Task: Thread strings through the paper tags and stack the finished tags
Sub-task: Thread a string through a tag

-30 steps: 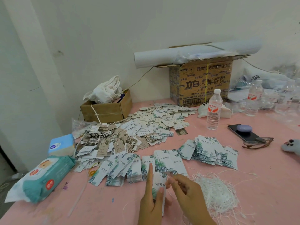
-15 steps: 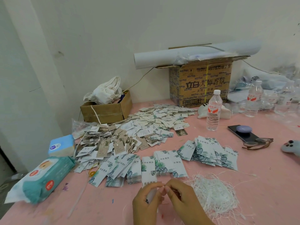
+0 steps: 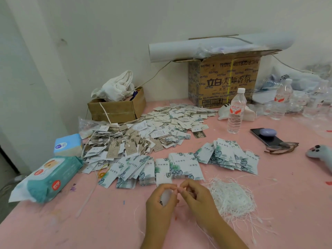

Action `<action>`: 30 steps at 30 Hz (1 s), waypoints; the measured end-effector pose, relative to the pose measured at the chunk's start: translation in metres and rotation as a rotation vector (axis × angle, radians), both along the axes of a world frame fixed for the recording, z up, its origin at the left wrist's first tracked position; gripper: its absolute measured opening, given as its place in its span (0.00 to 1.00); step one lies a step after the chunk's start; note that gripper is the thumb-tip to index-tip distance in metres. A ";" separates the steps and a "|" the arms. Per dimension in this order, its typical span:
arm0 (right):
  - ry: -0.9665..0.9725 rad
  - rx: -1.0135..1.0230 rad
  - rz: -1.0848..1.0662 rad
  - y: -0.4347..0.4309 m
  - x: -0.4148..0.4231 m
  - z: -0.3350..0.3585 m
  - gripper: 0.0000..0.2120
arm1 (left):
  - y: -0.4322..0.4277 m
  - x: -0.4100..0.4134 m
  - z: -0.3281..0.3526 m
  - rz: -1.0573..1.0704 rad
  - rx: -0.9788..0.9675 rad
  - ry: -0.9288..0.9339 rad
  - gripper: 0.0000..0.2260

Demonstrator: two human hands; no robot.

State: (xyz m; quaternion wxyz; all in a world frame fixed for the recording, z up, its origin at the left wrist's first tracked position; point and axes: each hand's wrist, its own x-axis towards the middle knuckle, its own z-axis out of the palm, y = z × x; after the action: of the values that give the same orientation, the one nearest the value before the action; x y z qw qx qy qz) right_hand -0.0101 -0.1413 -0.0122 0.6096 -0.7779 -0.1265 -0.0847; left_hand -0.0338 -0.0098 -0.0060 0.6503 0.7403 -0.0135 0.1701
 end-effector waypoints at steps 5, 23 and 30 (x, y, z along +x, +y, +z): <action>0.053 0.068 -0.030 0.001 0.001 0.001 0.07 | -0.001 0.000 -0.005 0.010 0.026 -0.018 0.14; -0.038 -0.002 -0.168 0.003 -0.003 0.006 0.05 | -0.001 0.004 -0.011 -0.242 -0.052 0.067 0.27; -0.158 -0.074 -0.202 -0.001 -0.002 0.002 0.05 | -0.005 0.001 -0.007 -0.314 -0.059 0.059 0.25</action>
State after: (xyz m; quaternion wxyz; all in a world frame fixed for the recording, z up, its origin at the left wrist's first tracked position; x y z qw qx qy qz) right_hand -0.0124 -0.1423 -0.0104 0.5572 -0.7995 -0.0981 -0.2018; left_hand -0.0323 -0.0146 -0.0133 0.6906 0.7142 -0.1049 0.0448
